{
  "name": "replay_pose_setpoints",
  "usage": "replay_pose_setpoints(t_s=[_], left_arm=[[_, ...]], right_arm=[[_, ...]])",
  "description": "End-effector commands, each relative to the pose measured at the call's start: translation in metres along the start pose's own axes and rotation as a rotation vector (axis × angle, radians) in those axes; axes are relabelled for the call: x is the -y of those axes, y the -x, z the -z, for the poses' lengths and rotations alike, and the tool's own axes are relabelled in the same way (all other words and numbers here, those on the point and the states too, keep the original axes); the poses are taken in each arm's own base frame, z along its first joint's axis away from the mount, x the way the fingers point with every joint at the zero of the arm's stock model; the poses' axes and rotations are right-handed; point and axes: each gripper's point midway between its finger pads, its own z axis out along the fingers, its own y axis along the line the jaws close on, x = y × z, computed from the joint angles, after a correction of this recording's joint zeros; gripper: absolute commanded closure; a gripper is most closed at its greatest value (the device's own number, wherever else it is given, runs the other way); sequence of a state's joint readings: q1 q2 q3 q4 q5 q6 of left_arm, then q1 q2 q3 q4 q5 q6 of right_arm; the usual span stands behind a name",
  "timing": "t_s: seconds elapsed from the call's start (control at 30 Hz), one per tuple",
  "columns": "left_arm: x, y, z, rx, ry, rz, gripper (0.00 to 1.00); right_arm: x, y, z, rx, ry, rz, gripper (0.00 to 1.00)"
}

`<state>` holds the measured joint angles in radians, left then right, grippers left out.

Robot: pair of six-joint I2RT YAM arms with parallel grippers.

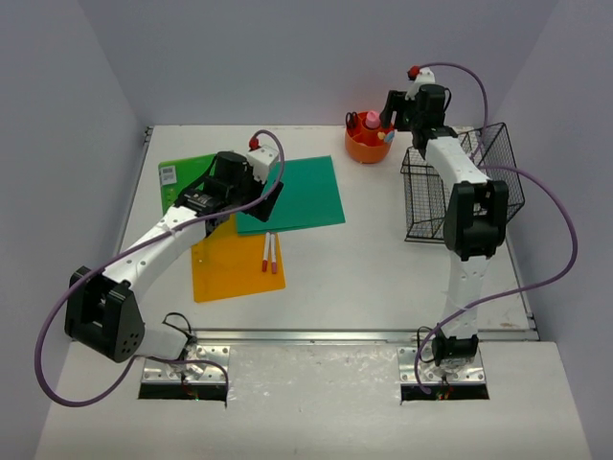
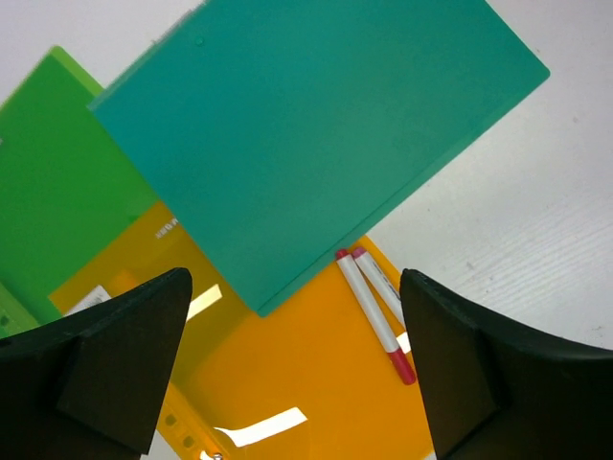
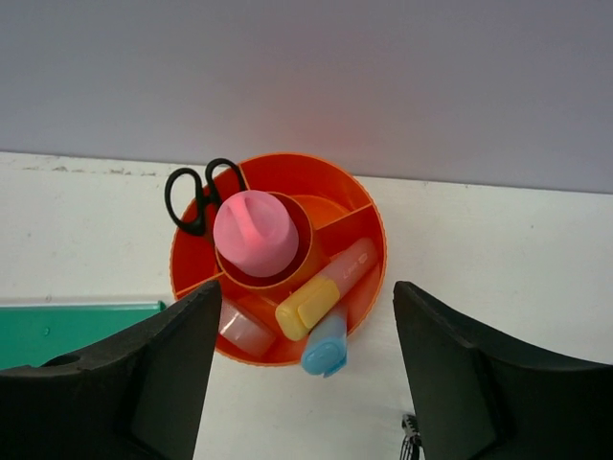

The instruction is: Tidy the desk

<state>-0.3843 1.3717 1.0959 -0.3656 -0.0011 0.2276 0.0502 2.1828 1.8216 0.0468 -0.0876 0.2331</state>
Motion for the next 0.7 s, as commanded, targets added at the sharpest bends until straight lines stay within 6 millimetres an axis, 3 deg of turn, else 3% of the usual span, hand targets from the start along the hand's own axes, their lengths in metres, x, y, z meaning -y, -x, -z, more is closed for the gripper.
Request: replay_pose_setpoints(t_s=[0.0,0.07,0.1,0.27,0.33,0.5,0.57,0.67], left_arm=[[0.011,-0.018,0.006,-0.027,-0.059,0.023,0.19],[0.019,-0.040,0.004,-0.082,-0.076,0.058,0.27],[0.022,-0.052,0.002,-0.112,-0.080,0.078,0.30],[0.031,-0.089,-0.005,-0.226,-0.074,0.157,0.45],[0.037,-0.095,-0.008,-0.250,-0.092,0.182,0.46],[0.043,-0.088,-0.021,-0.225,-0.074,0.244,0.41],[0.044,-0.094,-0.029,-0.261,-0.050,0.274,0.40],[0.046,-0.109,-0.040,-0.332,-0.028,0.310,0.42]], right_arm=[[-0.024,0.079,0.051,0.138,0.058,0.013,0.27],[-0.030,0.086,0.073,0.146,0.078,0.011,0.27],[-0.033,0.077,0.077,0.125,0.088,0.008,0.27],[-0.045,0.080,0.119,0.122,0.131,0.011,0.26],[-0.046,0.064,0.129,0.093,0.134,0.017,0.25],[-0.045,0.052,0.151,0.081,0.127,0.042,0.23],[-0.042,0.039,0.155,0.041,0.113,0.040,0.23],[-0.040,0.037,0.159,0.035,0.101,0.050,0.22]])
